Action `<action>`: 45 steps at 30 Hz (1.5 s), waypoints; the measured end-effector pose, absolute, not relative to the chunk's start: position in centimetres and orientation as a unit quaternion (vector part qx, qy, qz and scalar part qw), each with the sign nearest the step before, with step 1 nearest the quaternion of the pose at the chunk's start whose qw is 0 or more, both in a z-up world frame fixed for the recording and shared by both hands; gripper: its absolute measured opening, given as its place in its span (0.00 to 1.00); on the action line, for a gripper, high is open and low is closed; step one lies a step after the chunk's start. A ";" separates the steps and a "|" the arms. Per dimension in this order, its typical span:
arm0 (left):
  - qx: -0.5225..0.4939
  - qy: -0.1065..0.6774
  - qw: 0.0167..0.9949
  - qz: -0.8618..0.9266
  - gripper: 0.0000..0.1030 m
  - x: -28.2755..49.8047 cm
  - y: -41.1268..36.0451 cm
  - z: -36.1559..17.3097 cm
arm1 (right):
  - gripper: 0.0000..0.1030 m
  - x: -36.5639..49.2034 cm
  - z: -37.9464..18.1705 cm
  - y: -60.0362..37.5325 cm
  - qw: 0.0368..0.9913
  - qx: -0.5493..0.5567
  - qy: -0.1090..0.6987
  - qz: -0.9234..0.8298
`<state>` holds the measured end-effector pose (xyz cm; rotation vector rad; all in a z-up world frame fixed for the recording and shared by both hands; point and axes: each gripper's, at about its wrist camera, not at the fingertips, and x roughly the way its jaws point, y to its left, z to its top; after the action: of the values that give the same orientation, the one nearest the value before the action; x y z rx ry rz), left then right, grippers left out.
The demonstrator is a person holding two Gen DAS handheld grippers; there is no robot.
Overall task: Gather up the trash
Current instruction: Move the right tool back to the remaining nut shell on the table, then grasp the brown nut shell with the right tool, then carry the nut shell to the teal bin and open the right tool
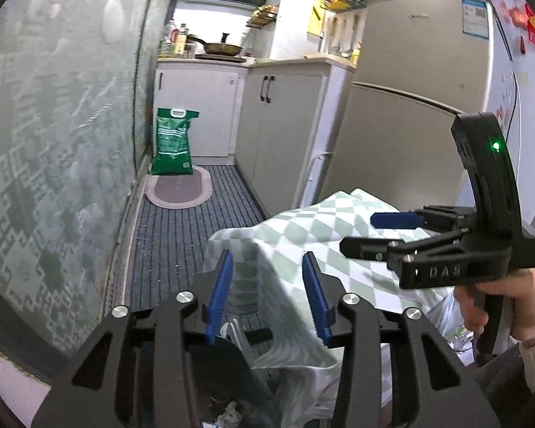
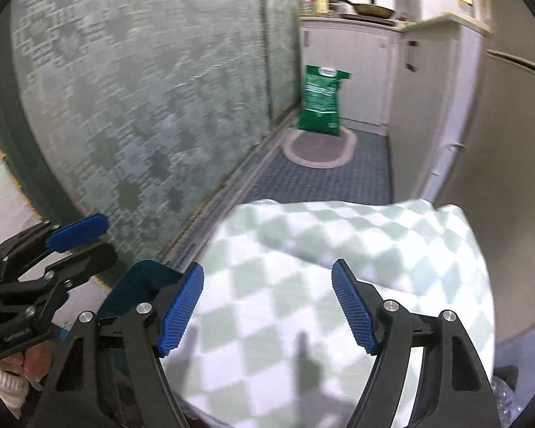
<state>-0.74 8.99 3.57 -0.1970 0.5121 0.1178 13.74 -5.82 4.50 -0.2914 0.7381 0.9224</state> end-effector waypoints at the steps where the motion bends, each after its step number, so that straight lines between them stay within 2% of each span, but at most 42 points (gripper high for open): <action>1: -0.096 0.255 0.961 0.056 0.44 -0.5 8.7 3.5 | 0.71 14.2 4.3 -6.4 0.825 -0.139 0.346 0.424; 10: -0.077 0.277 0.957 0.027 0.47 2.2 5.5 2.6 | 0.68 16.3 2.5 -9.3 0.838 -0.148 0.362 0.381; 15: -0.065 0.290 0.955 0.010 0.47 3.1 3.7 2.1 | 0.62 17.4 1.2 -10.1 0.834 -0.149 0.380 0.371; 17: -0.061 0.293 0.954 0.007 0.47 3.3 3.3 1.9 | 0.54 17.9 0.5 -10.2 0.831 -0.147 0.390 0.369; 21: -0.058 0.300 0.952 0.001 0.47 3.6 3.1 1.6 | 0.46 18.1 0.2 -10.2 0.828 -0.146 0.394 0.370; 23: -0.057 0.304 0.951 0.002 0.47 3.7 3.1 1.4 | 0.34 18.1 0.3 -10.1 0.827 -0.145 0.395 0.373; 24: -0.056 0.307 0.950 0.001 0.47 3.7 3.1 1.3 | 0.31 18.1 0.2 -10.0 0.826 -0.148 0.396 0.373; 26: -0.057 0.313 0.948 -0.002 0.41 3.6 3.2 1.2 | 0.20 17.9 0.2 -9.8 0.824 -0.155 0.396 0.374; 27: -0.056 0.317 0.947 -0.003 0.39 3.7 3.3 1.1 | 0.19 17.9 0.3 -9.5 0.823 -0.156 0.396 0.376; 28: -0.056 0.320 0.946 -0.005 0.33 3.7 3.3 1.0 | 0.19 17.7 0.3 -9.4 0.822 -0.157 0.396 0.378; 29: -0.054 0.323 0.945 -0.005 0.32 3.7 3.3 0.9 | 0.19 17.7 0.4 -9.2 0.821 -0.157 0.396 0.380; 33: -0.050 0.333 0.941 -0.008 0.32 3.4 3.6 0.5 | 0.19 17.0 0.7 -8.3 0.814 -0.155 0.396 0.395; 38: -0.050 0.340 0.939 -0.005 0.26 2.9 4.4 0.1 | 0.19 16.0 1.7 -7.3 0.805 -0.138 0.395 0.420; 45: -0.057 0.341 0.938 0.010 0.24 1.6 6.3 0.1 | 0.19 14.0 3.0 -5.1 0.789 -0.135 0.391 0.455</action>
<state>1.57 6.33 0.05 -0.1173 0.6961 0.0208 14.03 -5.06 2.98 -0.2905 0.8413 0.9807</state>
